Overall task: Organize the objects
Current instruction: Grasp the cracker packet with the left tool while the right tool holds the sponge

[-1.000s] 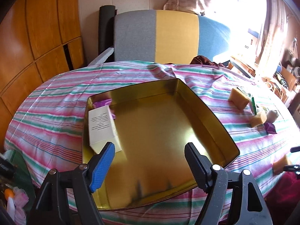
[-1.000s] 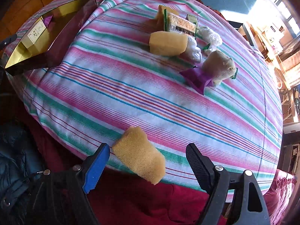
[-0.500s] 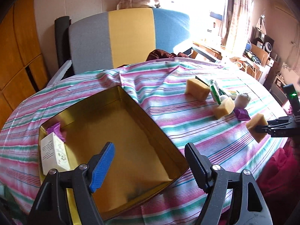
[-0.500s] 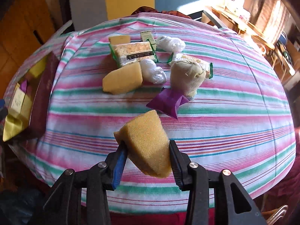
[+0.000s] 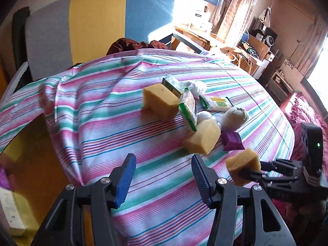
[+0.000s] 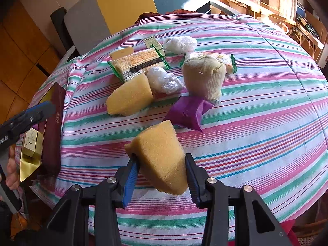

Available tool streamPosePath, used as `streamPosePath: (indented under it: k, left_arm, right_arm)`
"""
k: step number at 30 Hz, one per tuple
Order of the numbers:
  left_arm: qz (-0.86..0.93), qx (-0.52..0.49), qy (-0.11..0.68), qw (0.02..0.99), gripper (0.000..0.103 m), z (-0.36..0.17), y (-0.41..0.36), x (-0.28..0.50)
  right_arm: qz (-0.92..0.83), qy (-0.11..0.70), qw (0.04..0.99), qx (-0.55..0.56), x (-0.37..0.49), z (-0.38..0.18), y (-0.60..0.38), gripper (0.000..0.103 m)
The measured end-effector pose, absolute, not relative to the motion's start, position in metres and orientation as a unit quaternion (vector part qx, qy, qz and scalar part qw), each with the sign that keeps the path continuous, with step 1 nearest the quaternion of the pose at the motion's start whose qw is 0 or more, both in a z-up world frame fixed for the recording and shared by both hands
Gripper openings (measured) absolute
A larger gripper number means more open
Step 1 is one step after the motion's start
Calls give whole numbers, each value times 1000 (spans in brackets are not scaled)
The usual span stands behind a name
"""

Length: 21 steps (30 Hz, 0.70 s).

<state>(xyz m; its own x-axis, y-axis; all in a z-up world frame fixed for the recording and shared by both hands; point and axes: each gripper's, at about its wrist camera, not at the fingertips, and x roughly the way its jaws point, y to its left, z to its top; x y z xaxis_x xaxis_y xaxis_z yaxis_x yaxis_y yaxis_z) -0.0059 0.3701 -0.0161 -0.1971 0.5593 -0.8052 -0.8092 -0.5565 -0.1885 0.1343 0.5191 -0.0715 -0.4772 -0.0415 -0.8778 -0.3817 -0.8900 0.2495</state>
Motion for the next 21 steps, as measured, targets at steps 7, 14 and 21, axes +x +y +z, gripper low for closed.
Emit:
streamPosePath:
  k: [7, 14, 21]
  left_arm:
    - [738, -472, 144, 460, 55, -37, 437, -19]
    - [727, -503, 123, 451, 62, -63, 478, -37]
    - [713, -515, 100, 466, 23, -76, 496, -43]
  right_arm:
    - [835, 207, 99, -499, 133, -71, 519, 44]
    - [835, 216, 98, -497, 133, -72, 523, 45]
    - [834, 222, 103, -495, 134, -74, 526, 45]
